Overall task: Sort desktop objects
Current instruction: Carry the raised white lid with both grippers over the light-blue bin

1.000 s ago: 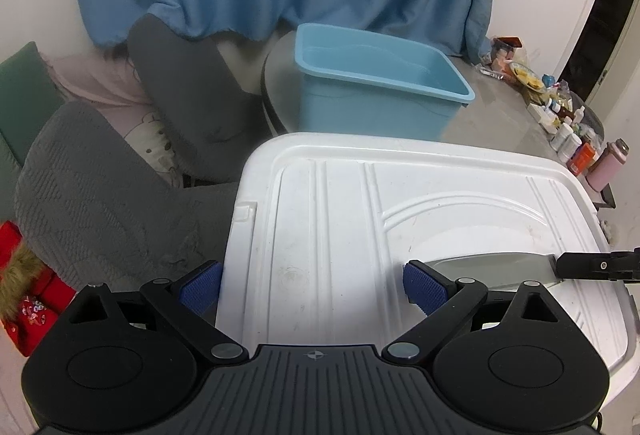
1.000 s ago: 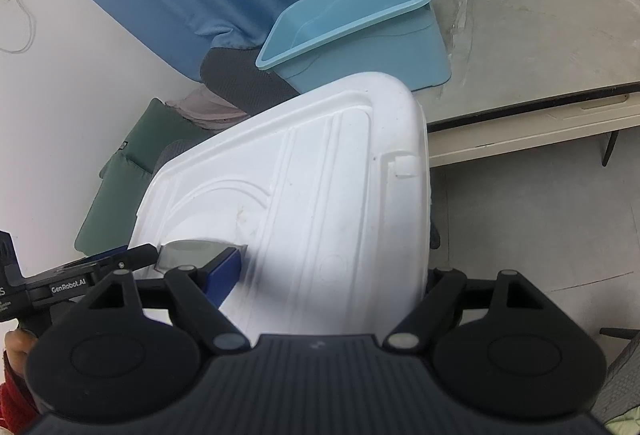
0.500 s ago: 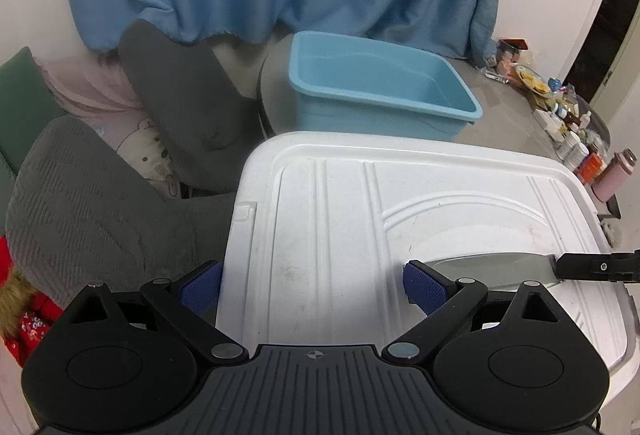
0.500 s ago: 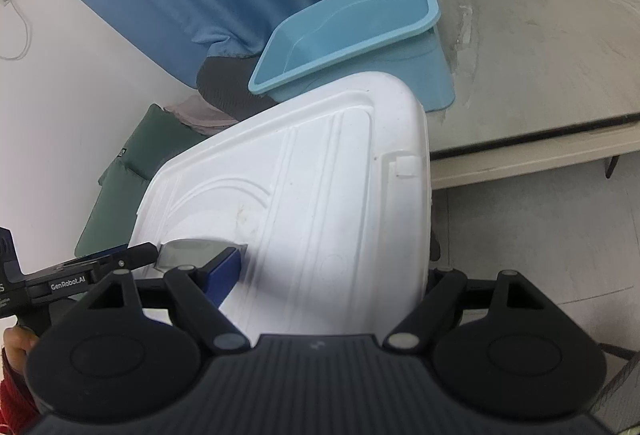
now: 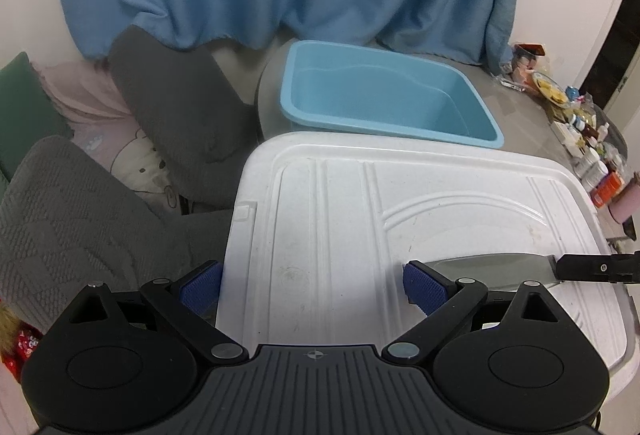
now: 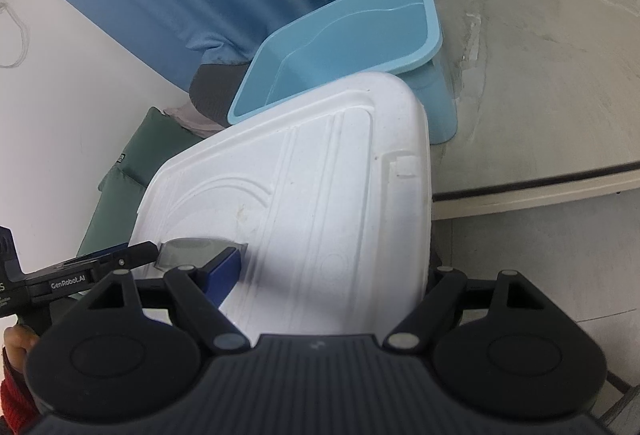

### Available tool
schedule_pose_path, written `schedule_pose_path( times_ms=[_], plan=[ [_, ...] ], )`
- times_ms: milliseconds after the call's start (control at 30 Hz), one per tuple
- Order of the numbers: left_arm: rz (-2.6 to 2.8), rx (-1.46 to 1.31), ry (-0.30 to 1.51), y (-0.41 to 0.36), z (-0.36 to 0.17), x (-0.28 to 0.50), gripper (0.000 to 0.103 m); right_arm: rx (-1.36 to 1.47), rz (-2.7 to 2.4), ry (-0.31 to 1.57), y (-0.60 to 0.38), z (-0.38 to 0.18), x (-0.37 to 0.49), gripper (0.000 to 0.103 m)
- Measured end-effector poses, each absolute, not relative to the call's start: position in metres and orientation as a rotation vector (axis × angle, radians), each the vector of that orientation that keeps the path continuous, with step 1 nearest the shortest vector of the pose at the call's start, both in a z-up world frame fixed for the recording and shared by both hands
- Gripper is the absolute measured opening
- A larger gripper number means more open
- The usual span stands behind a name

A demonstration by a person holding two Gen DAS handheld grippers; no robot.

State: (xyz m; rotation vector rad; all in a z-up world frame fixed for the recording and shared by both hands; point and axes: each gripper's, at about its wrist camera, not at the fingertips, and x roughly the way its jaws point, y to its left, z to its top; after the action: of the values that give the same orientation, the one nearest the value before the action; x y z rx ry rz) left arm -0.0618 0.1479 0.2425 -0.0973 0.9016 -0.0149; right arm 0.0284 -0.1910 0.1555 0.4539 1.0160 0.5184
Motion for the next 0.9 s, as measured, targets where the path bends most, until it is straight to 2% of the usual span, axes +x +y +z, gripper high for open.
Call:
schedule_pose_path(
  times_ms=[900],
  plan=[
    [-0.079,-0.071,0.884,0.174,0.258,0.099,0.097,0.472,0.469,0.961,-0.174,0.172,0.137,0.082]
  ],
)
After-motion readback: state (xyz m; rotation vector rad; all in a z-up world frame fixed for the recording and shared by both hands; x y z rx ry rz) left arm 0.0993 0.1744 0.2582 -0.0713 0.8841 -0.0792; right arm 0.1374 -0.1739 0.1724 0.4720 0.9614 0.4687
